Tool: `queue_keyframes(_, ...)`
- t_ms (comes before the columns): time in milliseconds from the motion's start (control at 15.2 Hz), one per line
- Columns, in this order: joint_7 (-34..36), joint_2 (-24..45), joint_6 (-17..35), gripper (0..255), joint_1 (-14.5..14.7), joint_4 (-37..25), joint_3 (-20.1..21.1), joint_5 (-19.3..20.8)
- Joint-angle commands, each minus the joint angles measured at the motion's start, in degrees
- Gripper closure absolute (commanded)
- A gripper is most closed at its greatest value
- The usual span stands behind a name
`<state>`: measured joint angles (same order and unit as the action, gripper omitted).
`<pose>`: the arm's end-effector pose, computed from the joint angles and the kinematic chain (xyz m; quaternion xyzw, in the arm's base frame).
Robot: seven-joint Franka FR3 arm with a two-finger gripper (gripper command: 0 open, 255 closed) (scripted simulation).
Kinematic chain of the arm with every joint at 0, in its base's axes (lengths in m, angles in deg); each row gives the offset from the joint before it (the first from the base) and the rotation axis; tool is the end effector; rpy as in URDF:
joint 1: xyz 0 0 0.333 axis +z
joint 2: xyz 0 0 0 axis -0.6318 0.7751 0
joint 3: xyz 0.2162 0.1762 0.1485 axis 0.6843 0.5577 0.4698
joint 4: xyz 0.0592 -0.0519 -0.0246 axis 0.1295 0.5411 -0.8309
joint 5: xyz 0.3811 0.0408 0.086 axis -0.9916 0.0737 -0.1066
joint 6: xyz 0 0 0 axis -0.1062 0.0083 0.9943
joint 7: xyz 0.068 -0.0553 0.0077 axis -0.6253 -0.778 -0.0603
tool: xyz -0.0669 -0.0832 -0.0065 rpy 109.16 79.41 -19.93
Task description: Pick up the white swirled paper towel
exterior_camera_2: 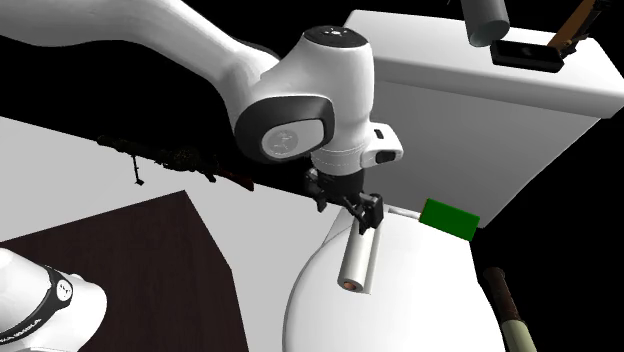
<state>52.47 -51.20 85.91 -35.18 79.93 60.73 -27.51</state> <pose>0.5539 -0.0528 0.3025 0.9603 0.2724 0.0173 0.0574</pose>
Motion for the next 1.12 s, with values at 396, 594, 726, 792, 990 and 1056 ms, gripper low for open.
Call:
queue_keyframes(396,-5.47,17.68,5.37,0,-1.44,-10.72,1.95,-1.37)
queue_keyframes(594,-6.86,23.48,6.16,0,-1.93,-15.22,2.65,-1.33)
queue_keyframes(726,-6.78,24.77,7.17,0,-2.0,-15.5,2.71,-1.37)
queue_keyframes(792,-6.74,25.42,7.66,0,-2.03,-15.65,2.74,-1.39)
queue_keyframes(990,-6.62,27.42,9.1,0,-2.12,-16.2,2.83,-1.46)
queue_keyframes(1056,-6.58,28.09,9.56,0,-2.15,-16.41,2.86,-1.49)
